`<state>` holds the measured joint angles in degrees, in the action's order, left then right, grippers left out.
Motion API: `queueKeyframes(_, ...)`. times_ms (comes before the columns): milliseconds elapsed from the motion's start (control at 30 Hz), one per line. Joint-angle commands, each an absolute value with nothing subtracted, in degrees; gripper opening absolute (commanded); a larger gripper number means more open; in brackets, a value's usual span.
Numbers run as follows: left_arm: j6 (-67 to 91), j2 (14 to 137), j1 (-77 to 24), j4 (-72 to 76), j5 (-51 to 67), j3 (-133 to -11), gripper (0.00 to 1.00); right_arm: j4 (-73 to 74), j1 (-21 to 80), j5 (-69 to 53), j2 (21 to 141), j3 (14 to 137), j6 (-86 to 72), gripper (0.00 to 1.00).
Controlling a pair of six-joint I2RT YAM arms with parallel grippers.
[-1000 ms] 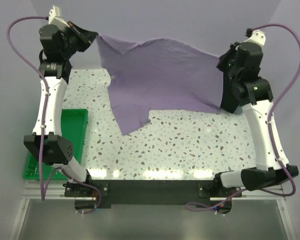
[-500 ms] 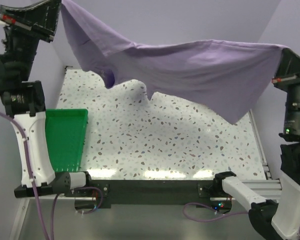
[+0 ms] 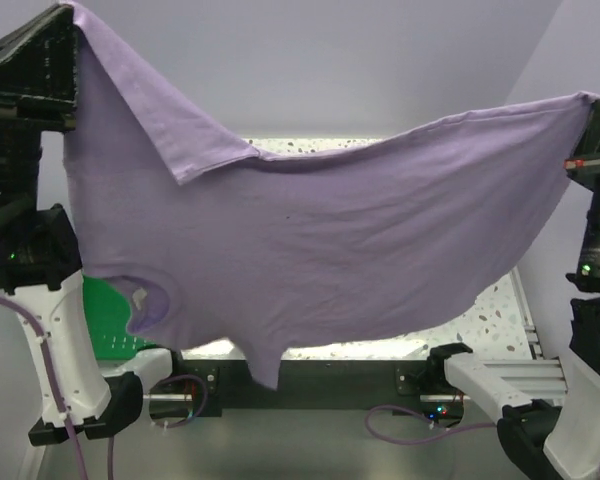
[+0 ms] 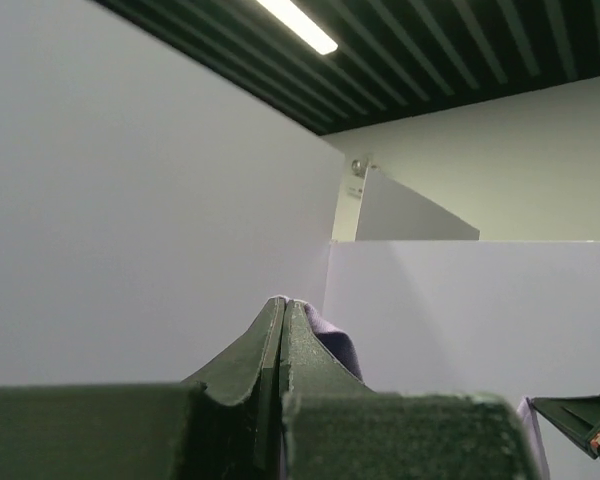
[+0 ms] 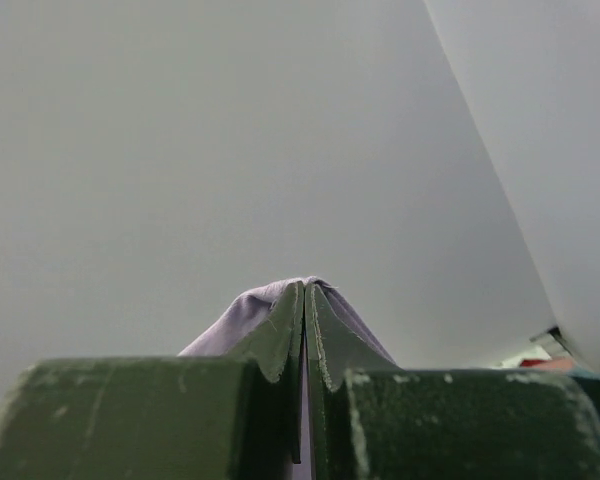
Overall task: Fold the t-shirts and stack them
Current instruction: Flatten the tshirt out
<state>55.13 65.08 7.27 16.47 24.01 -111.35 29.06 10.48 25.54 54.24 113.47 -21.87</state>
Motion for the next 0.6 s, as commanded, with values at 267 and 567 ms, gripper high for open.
queueKeyframes(267, 49.76, 88.92, 0.62, 16.08, 30.76, -85.63, 0.00, 23.48, 8.79, 30.68, 69.42, 82.47, -23.99, 0.00)
queueKeyframes(567, 37.80, 110.47, -4.30, 2.94, 30.77, -88.84, 0.83, 25.12, 4.13, 21.36, 89.61, 76.01, -24.71, 0.61)
